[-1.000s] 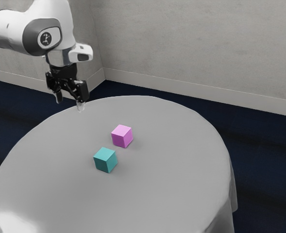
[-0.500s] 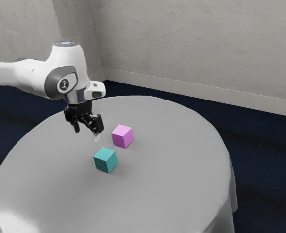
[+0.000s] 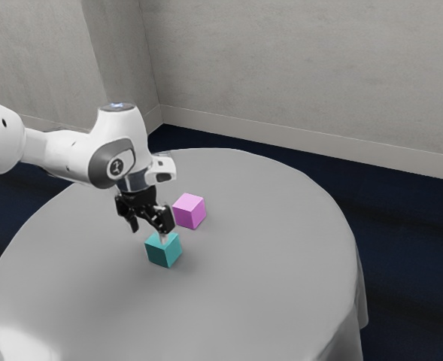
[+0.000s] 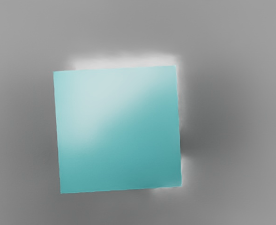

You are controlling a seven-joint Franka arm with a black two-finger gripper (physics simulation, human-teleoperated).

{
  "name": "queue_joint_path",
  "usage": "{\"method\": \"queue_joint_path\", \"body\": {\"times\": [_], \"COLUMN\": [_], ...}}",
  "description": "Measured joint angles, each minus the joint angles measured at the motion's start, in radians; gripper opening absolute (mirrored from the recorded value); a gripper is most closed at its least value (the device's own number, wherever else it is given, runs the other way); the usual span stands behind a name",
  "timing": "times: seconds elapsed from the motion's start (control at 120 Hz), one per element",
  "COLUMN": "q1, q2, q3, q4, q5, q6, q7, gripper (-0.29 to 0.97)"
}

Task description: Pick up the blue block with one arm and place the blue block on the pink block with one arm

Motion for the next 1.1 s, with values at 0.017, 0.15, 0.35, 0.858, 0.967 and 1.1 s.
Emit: {"method": "queue_joint_path", "body": {"times": [0.017, 0.15, 0.35, 0.858, 0.967, 1.1], "q1": [-0.001, -0.009, -0.024, -0.030, -0.031, -0.042], "q2": [0.005, 0.031, 0.082, 0.179, 0.194, 0.213], "q3": [0.000, 0.014, 0.023, 0.043, 0.044, 0.054], "q4": [0.000, 0.007, 0.060, 0.114, 0.119, 0.140], "q5": [0.000, 0.002, 0.006, 0.009, 0.009, 0.010], "q6": [0.002, 0.011, 0.017, 0.017, 0.018, 0.019], "q7": [0.000, 0.000, 0.002, 0.004, 0.004, 0.005], "gripper": [0.68, 0.68, 0.68, 0.68, 0.68, 0.68]}}
